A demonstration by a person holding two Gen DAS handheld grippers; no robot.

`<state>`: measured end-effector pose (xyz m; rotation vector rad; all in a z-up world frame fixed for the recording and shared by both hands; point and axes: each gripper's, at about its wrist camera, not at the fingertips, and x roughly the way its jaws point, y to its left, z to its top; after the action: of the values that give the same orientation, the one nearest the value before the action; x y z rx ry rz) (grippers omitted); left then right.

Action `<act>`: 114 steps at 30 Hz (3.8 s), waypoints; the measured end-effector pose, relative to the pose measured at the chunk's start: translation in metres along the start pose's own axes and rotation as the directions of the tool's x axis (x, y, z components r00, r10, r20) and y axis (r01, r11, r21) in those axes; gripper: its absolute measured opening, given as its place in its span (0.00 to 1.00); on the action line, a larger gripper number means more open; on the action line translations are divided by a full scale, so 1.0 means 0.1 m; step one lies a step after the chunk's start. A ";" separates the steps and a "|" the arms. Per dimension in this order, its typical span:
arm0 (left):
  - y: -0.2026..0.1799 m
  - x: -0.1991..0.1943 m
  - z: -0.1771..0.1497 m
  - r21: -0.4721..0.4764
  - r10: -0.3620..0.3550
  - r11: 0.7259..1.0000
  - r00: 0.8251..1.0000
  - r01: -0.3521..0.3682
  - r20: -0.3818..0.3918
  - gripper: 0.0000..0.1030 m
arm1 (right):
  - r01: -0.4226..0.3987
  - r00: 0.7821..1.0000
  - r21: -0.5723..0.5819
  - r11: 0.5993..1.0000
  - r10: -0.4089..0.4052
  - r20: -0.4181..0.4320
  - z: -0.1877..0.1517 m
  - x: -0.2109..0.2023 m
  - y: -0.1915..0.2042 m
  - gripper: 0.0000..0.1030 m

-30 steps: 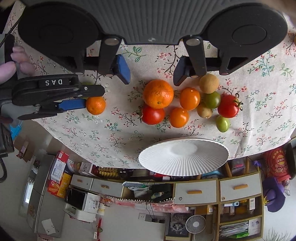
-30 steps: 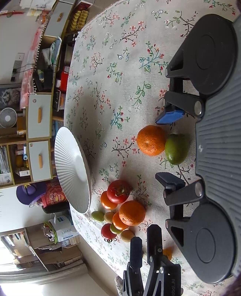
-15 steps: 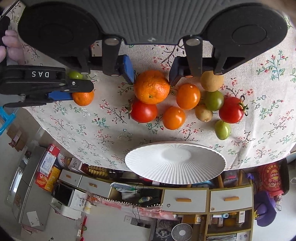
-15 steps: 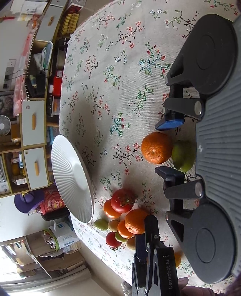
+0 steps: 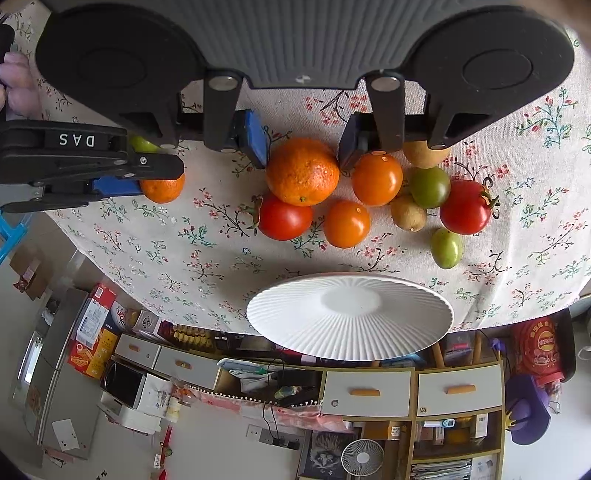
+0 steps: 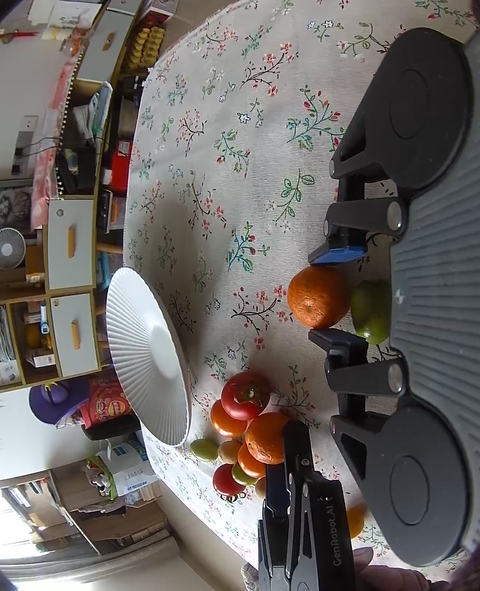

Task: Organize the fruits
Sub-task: 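Move the right tool to a mandarin orange and close its fingers on it, then carry the mandarin into the white bowl and open the right tool, then withdraw the right tool from the bowl toward the green tomato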

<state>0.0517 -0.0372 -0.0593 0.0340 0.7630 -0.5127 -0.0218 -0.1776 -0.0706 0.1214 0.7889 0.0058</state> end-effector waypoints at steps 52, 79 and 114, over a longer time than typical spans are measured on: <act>0.04 0.07 0.78 0.051 0.048 0.997 0.996 -0.052 0.075 0.33 | -0.082 0.996 0.104 0.991 0.078 0.042 1.13 0.16 0.24 0.32; 0.30 0.71 0.88 0.085 0.095 0.992 0.995 -0.098 0.038 0.34 | -0.109 0.991 0.166 0.980 0.120 -0.057 1.25 0.89 0.16 0.33; 0.34 -0.39 0.77 0.018 0.174 0.985 0.985 -0.173 -0.011 0.93 | -0.109 0.993 0.089 0.990 0.104 0.049 1.09 -0.05 0.28 0.91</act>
<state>0.0935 -0.0072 0.0173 0.1191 0.7600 -0.3535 0.0527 -0.1613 0.0118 0.2498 0.7381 0.0679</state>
